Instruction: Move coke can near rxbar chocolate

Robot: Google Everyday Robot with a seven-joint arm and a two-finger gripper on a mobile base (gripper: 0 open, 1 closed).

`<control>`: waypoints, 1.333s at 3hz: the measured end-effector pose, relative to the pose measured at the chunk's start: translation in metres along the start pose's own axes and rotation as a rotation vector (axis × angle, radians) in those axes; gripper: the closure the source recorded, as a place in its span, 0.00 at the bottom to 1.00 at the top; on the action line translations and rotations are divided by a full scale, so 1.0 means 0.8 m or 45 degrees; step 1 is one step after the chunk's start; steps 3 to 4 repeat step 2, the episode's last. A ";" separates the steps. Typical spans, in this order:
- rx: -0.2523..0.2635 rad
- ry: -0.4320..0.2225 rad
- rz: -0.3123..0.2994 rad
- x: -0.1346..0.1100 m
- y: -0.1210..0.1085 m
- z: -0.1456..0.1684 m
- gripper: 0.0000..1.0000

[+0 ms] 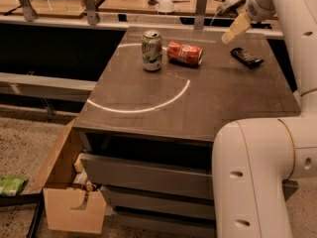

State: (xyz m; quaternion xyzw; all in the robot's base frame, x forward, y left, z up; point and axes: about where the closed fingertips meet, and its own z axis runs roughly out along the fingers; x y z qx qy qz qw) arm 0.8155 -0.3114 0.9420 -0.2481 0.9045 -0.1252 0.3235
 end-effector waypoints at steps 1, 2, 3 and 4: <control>0.176 -0.058 0.060 0.001 -0.060 -0.114 0.00; 0.211 -0.092 0.054 -0.008 -0.063 -0.135 0.00; 0.211 -0.092 0.054 -0.008 -0.063 -0.135 0.00; 0.211 -0.092 0.054 -0.008 -0.063 -0.135 0.00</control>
Offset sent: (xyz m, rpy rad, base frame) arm -0.0372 -0.0314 0.0790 -0.0392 -0.1030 -0.0807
